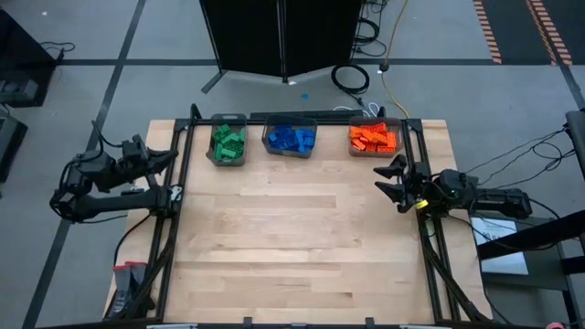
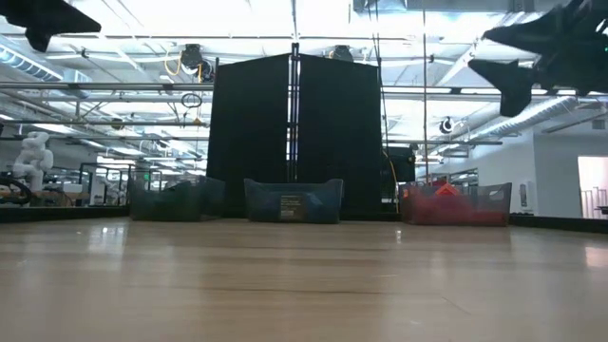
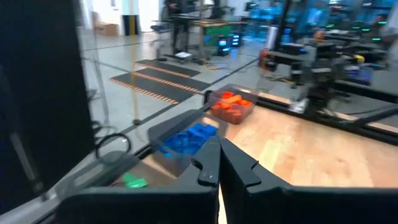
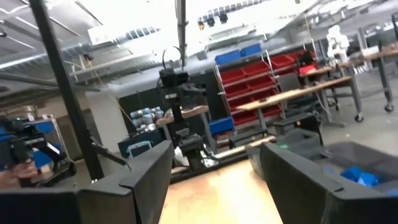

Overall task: Sort blocks
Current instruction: Return to Home Position

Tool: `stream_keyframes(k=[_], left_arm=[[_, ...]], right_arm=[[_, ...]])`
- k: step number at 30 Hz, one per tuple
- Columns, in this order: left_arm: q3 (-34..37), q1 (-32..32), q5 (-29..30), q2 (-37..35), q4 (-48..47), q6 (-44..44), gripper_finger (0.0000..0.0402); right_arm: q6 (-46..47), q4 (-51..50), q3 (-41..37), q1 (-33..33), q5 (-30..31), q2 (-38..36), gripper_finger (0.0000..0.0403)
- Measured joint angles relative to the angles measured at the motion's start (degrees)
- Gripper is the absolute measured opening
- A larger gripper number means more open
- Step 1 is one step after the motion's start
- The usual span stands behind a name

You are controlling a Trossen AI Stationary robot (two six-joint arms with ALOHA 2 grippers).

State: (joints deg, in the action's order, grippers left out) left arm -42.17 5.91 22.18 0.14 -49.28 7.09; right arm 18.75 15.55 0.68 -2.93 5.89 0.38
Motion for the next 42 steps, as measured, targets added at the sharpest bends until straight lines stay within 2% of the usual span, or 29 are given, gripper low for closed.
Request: stream_keyframes(k=[9,15,17,20,23,26,36,42], left_arm=[[0.4,0.0,-7.9,0.0,1.2,-2.5,0.0000],[1.0,0.4,-4.5,0.7,2.9,2.0,0.0000],[4.4,0.7,-6.4,1.9,9.2,4.2,0.0000],[13.9,0.7,-12.0,3.2,19.6,5.2,0.0000],[22.9,0.5,-12.9,3.7,29.7,7.6,0.0000],[28.5,-0.8,-13.6,3.7,38.0,7.4,0.0000],[38.4,-6.2,-9.9,3.6,42.6,6.7,0.0000],[39.7,-9.9,-8.4,4.7,46.4,5.5,0.0000]], right_arm=[[-0.8,-0.5,0.1,1.7,0.0,0.0,0.0237],[1.5,-0.4,0.1,2.3,0.0,0.0,0.0237],[2.1,-0.2,0.1,2.3,0.0,0.0,0.0237],[2.2,0.3,0.1,2.3,0.0,0.0,0.0237],[2.3,0.7,0.1,2.3,0.0,0.0,0.0237],[2.9,0.5,0.1,2.3,-0.1,0.0,0.0237],[1.5,-4.0,0.1,2.3,-1.4,0.0,0.0237],[0.1,-7.7,0.1,2.3,-1.4,0.1,0.0237]])
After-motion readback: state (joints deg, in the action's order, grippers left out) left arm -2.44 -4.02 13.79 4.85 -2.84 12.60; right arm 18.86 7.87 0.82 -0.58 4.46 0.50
